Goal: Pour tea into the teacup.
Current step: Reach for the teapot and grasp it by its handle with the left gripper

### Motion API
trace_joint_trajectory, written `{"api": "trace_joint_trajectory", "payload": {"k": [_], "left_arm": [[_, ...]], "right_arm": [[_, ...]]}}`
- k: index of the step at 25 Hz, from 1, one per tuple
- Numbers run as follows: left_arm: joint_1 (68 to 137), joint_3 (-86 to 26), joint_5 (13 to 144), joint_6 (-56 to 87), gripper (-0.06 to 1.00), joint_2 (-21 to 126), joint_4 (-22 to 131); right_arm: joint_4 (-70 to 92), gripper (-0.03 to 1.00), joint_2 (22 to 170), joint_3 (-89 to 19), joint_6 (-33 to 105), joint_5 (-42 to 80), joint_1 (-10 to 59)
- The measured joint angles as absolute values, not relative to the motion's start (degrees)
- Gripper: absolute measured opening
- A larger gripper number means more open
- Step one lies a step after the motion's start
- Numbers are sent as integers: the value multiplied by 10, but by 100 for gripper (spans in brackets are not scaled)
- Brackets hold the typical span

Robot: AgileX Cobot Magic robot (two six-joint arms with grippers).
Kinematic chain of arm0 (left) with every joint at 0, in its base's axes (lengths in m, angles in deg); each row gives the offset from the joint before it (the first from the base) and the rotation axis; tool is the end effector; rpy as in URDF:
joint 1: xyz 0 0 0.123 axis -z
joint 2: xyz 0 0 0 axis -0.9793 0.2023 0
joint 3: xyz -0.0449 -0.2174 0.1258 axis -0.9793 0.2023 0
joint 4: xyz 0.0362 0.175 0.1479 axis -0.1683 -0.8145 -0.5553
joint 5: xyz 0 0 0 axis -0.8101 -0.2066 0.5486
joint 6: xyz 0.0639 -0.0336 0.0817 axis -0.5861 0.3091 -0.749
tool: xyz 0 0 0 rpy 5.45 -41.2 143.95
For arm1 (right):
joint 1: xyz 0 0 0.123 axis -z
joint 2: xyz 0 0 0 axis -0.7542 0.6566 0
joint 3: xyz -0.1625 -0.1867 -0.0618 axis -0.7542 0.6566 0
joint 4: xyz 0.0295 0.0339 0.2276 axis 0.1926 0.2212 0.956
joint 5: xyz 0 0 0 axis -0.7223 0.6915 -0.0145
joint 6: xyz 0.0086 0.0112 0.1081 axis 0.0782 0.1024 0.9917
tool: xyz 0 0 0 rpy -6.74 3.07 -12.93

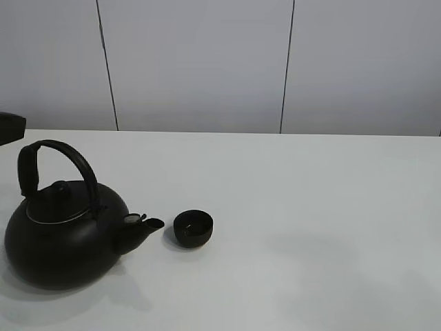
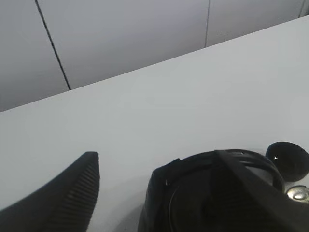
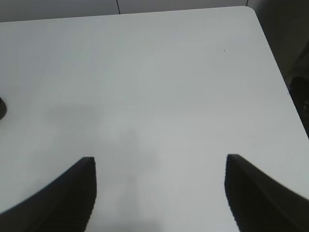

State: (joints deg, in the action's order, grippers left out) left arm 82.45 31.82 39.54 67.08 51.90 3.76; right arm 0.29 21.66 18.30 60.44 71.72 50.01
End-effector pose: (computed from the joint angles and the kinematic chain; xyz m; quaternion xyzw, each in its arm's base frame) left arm 0.2207 -0.0543 0.1776 0.2326 0.7821 -0.0946 0.5703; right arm 0.0229 -0.0048 0.2496 0.0201 0.8614 -0.0202 0.5071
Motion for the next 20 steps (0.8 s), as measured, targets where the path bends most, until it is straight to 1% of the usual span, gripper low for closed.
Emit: {"api": "trace_joint_trajectory", "payload": {"k": [4, 7, 10, 14, 20], "left_arm": [[776, 341, 352, 695, 46, 521, -23], [762, 341, 331, 697, 46, 525, -29], [760, 341, 314, 698, 46, 560, -31], [759, 341, 270, 693, 46, 643, -33], [759, 340, 188, 621, 46, 738, 5]], "right_arm": [[3, 51, 217, 183, 604, 717, 500], [3, 51, 217, 183, 604, 717, 500], [3, 51, 217, 183, 604, 717, 500], [3, 51, 217, 183, 604, 717, 500], [3, 51, 217, 183, 604, 717, 500]]}}
